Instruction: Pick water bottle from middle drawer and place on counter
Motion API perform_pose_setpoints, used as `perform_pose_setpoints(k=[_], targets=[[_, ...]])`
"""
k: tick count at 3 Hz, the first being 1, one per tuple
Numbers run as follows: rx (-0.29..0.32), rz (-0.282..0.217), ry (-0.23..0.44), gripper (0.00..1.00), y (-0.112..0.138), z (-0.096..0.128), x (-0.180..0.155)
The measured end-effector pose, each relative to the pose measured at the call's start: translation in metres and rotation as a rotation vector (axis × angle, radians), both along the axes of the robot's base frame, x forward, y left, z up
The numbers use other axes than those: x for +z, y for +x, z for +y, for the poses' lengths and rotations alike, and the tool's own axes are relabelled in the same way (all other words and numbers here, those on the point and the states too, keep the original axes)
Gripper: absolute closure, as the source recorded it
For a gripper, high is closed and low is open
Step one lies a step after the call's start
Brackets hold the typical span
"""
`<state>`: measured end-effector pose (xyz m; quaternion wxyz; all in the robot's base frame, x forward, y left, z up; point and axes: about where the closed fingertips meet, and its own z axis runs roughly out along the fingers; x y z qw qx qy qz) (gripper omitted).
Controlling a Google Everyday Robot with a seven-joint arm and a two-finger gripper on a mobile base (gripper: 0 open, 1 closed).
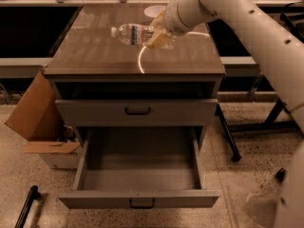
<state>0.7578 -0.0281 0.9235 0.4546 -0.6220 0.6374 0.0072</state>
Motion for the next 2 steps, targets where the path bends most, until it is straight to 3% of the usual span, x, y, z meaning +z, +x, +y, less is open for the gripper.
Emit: perform_pose_setpoints(k=[2], targets=[[-0.012, 0.104, 0.071, 0.34, 0.049, 0.029, -0.018]])
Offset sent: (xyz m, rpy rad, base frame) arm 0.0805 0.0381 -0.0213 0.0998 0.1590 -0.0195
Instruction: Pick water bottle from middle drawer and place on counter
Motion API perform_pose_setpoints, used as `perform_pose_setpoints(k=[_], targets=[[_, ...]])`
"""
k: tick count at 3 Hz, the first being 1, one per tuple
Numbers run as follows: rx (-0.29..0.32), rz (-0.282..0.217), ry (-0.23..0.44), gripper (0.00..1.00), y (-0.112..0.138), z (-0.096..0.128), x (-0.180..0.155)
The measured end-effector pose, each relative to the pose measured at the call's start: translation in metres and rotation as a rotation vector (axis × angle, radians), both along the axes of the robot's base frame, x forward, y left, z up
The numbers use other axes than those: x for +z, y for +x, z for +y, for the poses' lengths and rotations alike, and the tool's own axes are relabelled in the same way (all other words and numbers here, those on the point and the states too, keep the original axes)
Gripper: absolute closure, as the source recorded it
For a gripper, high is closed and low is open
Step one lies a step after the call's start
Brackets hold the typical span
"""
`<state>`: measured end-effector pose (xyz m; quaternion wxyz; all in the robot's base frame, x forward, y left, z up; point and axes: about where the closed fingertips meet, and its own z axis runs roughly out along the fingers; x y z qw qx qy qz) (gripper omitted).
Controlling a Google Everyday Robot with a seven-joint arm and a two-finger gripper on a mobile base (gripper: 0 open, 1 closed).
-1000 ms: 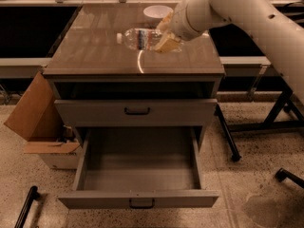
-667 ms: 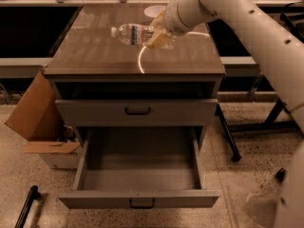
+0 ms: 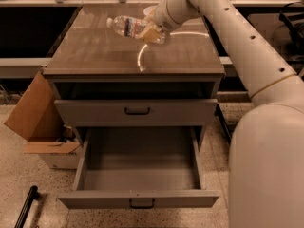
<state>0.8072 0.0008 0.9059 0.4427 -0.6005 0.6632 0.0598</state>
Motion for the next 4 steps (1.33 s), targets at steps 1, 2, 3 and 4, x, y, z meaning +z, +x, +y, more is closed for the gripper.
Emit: perform_pose_setpoints(k=[1, 2, 3, 4], targets=[[0.005, 0.038, 0.015, 0.11, 0.012, 0.009, -0.011], [0.006, 0.050, 0.023, 0.00, 0.017, 0.007, -0.011], [-0.008, 0.032, 0.027, 0.00, 0.014, -0.009, 0.001], [-0.011, 0.011, 0.031, 0.00, 0.003, -0.028, 0.014]])
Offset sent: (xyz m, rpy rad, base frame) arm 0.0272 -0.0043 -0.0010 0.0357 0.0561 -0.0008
